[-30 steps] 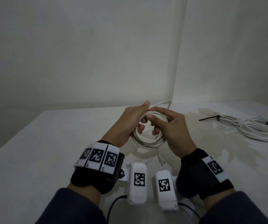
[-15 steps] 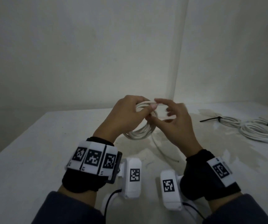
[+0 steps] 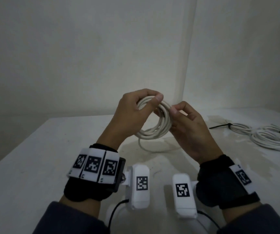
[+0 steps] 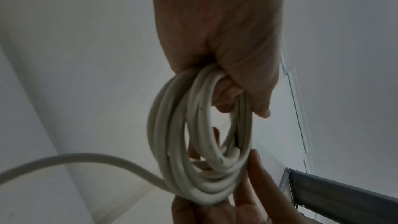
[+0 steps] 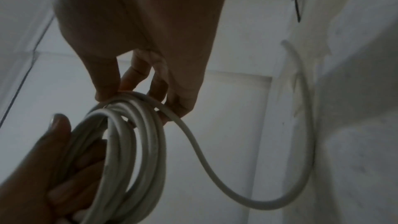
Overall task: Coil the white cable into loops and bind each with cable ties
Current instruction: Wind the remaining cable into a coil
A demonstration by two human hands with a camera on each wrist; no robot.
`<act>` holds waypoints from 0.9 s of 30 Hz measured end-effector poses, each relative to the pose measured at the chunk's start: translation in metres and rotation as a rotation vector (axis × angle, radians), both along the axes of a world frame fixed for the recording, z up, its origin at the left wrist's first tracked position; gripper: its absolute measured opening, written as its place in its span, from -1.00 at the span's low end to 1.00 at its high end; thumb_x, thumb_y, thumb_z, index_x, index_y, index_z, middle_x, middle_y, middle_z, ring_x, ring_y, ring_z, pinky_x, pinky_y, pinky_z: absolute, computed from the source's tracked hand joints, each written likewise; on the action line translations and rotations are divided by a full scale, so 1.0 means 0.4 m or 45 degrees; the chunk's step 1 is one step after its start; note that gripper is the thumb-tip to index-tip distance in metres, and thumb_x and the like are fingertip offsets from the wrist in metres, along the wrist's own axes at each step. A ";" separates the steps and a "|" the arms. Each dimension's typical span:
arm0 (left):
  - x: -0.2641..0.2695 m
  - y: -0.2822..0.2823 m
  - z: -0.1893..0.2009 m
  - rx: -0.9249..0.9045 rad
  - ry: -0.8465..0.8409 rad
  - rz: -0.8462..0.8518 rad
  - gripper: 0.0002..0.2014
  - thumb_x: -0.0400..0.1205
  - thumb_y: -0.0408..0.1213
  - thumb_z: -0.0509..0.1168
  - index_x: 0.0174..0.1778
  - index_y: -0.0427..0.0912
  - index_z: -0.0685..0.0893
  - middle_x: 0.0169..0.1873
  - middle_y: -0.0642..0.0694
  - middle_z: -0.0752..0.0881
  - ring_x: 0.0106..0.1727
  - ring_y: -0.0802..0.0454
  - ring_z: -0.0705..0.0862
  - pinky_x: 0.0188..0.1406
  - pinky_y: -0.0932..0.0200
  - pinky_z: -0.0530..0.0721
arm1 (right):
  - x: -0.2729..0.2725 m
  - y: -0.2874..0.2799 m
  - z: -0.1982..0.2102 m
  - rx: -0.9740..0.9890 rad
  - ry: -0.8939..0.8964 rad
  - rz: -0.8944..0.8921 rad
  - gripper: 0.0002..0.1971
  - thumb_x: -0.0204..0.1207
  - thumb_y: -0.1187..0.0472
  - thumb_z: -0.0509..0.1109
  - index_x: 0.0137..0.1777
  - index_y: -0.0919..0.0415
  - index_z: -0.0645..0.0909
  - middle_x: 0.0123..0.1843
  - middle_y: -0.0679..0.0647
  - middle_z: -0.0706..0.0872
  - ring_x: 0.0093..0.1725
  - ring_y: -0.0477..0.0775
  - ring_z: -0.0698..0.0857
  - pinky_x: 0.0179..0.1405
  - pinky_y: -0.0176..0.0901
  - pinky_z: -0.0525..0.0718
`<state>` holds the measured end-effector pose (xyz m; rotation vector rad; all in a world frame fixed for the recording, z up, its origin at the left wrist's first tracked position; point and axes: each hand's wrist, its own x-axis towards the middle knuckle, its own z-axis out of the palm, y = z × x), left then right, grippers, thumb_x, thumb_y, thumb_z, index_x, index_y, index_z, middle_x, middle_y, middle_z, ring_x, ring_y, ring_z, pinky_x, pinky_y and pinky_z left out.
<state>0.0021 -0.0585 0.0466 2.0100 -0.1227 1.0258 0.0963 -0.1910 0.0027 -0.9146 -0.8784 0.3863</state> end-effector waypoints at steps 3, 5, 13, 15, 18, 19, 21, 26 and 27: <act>0.013 -0.017 -0.012 -0.109 -0.036 -0.027 -0.80 0.66 -0.27 0.30 0.01 -0.32 0.76 -0.55 0.29 0.63 -0.51 0.41 0.56 -0.40 0.60 0.40 | -0.004 -0.002 0.005 0.069 0.225 0.183 -0.88 0.54 0.25 0.29 -0.22 0.18 0.57 -0.01 0.25 0.80 0.29 0.31 0.69 0.32 0.05 0.59; 0.019 -0.026 -0.021 -0.160 -0.063 -0.031 -0.79 0.66 -0.28 0.30 0.02 -0.34 0.76 -0.54 0.25 0.63 -0.53 0.41 0.55 -0.44 0.60 0.39 | -0.006 -0.003 0.008 0.089 0.278 0.207 -0.86 0.56 0.24 0.27 -0.22 0.19 0.59 0.02 0.26 0.79 0.29 0.30 0.69 0.40 0.12 0.54; 0.029 -0.035 -0.033 -0.298 -0.127 0.022 -0.80 0.68 -0.28 0.26 0.03 -0.31 0.73 -0.32 0.07 0.69 -0.41 0.37 0.64 -0.41 0.54 0.49 | -0.021 0.006 0.008 -0.231 -0.065 -0.040 -0.57 0.71 -0.01 0.06 0.34 0.22 0.60 0.15 0.20 0.80 0.19 0.16 0.76 0.22 0.04 0.69; 0.034 -0.036 -0.038 -0.346 -0.131 0.039 -0.79 0.69 -0.27 0.24 0.03 -0.30 0.73 -0.27 0.05 0.71 -0.31 0.38 0.68 -0.39 0.53 0.54 | -0.026 0.014 0.001 -0.268 -0.063 -0.056 -0.53 0.74 -0.04 0.00 0.31 0.21 0.62 0.09 0.21 0.81 0.13 0.17 0.78 0.17 0.07 0.72; 0.049 -0.027 -0.055 -0.318 -0.133 0.154 -0.80 0.69 -0.16 0.25 0.00 -0.15 0.75 -0.23 0.16 0.72 -0.25 0.37 0.65 -0.26 0.44 0.54 | -0.038 0.024 -0.002 -0.214 0.073 0.006 -0.54 0.62 -0.11 0.14 0.14 0.27 0.65 -0.21 0.15 0.77 -0.17 0.11 0.78 -0.11 -0.02 0.73; 0.054 -0.025 -0.060 -0.316 -0.127 0.177 -0.80 0.69 -0.14 0.26 0.00 -0.12 0.75 -0.22 0.18 0.72 -0.23 0.37 0.64 -0.23 0.40 0.54 | -0.042 0.028 -0.004 -0.207 0.081 0.007 -0.56 0.55 -0.11 0.21 0.09 0.27 0.64 -0.31 0.11 0.71 -0.24 0.09 0.76 -0.16 -0.06 0.72; 0.062 -0.024 -0.069 -0.340 -0.127 0.188 -0.81 0.68 -0.13 0.27 -0.01 -0.10 0.75 -0.21 0.18 0.73 -0.20 0.35 0.64 -0.18 0.38 0.57 | -0.047 0.035 -0.008 -0.166 0.086 -0.012 -0.64 0.45 -0.05 0.32 0.03 0.26 0.61 -0.42 0.05 0.63 -0.30 0.06 0.75 -0.20 -0.12 0.73; 0.069 -0.036 -0.085 -0.481 -0.055 0.094 -0.76 0.70 -0.06 0.22 -0.02 -0.08 0.74 -0.50 0.19 0.59 -0.50 0.24 0.47 -0.37 0.24 0.47 | -0.049 0.048 -0.015 -0.034 0.250 -0.021 -0.70 0.50 -0.01 0.29 -0.10 0.26 0.57 -0.57 -0.04 0.42 -0.55 -0.09 0.50 -0.32 -0.22 0.61; 0.072 -0.037 -0.089 -0.481 -0.027 0.080 -0.74 0.70 -0.05 0.19 -0.01 -0.09 0.73 -0.51 0.17 0.57 -0.51 0.22 0.45 -0.38 0.22 0.47 | -0.047 0.049 -0.016 -0.022 0.282 -0.014 -0.71 0.52 -0.01 0.28 -0.12 0.26 0.54 -0.58 -0.06 0.38 -0.57 -0.11 0.44 -0.36 -0.24 0.58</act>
